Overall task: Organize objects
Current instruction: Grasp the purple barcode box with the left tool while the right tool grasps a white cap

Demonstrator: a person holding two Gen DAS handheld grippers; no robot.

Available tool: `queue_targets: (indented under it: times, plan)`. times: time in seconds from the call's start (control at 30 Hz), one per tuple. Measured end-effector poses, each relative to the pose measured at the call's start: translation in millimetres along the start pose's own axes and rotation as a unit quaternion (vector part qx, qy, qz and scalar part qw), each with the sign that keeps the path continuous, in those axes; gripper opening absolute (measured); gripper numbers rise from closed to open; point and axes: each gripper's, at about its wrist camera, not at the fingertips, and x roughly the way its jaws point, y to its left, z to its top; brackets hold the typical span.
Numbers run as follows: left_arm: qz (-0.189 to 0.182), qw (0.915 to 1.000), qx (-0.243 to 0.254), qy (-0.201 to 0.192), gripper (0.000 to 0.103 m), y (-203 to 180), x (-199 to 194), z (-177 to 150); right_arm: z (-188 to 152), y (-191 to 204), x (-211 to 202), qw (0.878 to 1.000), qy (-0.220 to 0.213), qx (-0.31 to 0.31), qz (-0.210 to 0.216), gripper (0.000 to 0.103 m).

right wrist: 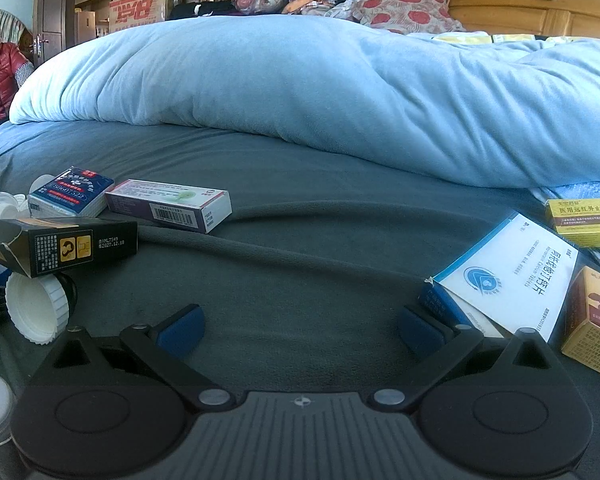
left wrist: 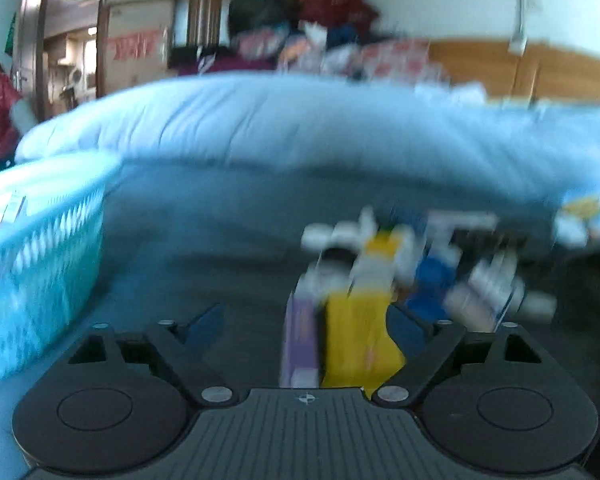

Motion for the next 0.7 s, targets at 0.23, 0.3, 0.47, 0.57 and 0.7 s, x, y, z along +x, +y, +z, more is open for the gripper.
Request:
queue_targets:
  times: [0.23, 0.3, 0.47, 0.57, 0.7]
  plan:
    - [0.023, 0.9977, -0.016, 0.062, 0.068, 19, 18, -17, 0, 1, -1, 1.000, 0.000, 0.000, 0.000, 0.103]
    - [0.016, 0.9975, -0.023, 0.066, 0.068, 20, 26, -18, 0, 0, -1, 1.000, -0.001, -0.002, -0.002, 0.103]
    - [0.021, 0.9976, -0.031, 0.059, 0.019, 24, 31, -17, -1, -3, -2, 1.000, -0.002, -0.001, -0.002, 0.103]
    - [0.022, 0.9975, -0.041, 0.053, 0.019, 20, 30, -12, 0, 2, 1, 1.000, 0.002, 0.003, -0.007, 0.103]
    - [0.032, 0.9984, -0.038, 0.025, 0.019, 13, 14, 1, 9, -2, -22, 0.998, -0.004, 0.055, 0.031, 0.072]
